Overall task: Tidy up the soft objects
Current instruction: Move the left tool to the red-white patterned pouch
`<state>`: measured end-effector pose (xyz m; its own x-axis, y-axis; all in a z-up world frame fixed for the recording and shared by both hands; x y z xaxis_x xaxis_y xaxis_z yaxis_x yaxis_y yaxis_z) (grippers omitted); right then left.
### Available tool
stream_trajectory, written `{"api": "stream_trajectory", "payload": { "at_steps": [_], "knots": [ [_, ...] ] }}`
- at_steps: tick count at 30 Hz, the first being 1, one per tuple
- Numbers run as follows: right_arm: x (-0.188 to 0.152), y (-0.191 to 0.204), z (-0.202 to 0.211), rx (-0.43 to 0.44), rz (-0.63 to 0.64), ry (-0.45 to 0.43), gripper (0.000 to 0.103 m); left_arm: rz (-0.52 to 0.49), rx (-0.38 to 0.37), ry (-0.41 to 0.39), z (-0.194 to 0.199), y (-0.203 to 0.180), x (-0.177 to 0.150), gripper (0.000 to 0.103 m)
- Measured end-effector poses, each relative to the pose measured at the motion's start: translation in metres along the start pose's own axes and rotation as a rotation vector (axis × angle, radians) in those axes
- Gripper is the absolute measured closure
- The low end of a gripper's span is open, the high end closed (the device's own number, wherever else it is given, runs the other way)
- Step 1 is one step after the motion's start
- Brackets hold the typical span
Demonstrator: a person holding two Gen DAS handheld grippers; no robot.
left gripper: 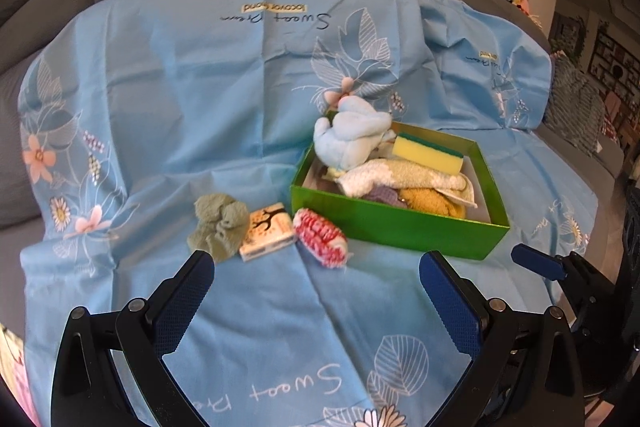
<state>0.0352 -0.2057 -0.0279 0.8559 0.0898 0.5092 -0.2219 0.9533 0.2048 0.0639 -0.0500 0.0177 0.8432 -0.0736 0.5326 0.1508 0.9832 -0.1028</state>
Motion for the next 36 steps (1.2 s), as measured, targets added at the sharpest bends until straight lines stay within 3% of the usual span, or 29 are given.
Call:
{"api": "stream_trajectory", "payload": {
  "at_steps": [12,28,32,36],
  "knots": [
    [-0.008,0.01,-0.014,0.012,0.001,0.045,0.001,0.056,-0.008,0.053,-0.013,0.02,-0.019,0.001],
    [0.0,0.016,-0.054,0.009,0.013,0.103,0.001,0.084,-0.02,0.136,-0.058,0.038,-0.02,0.001],
    [0.002,0.014,-0.065,0.005,0.014,0.115,0.001,0.095,-0.056,0.153,-0.07,0.042,-0.017,0.001],
    [0.004,0.013,-0.075,0.0,0.012,0.126,0.001,0.125,-0.143,0.165,-0.08,0.051,-0.01,0.001]
  ]
}}
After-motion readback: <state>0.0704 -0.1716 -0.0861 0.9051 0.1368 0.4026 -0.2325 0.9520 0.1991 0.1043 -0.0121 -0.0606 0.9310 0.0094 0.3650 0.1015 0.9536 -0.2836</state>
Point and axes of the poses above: each gripper's, at about its wrist camera, not at the fingertips, and z roughly against the way its jaws point, y to its left, x to its top, the point moved 3 cm from there along -z, roughly the way its jaws point, and after that the axes turned 14 degrees about y, right-handed, at the moved point
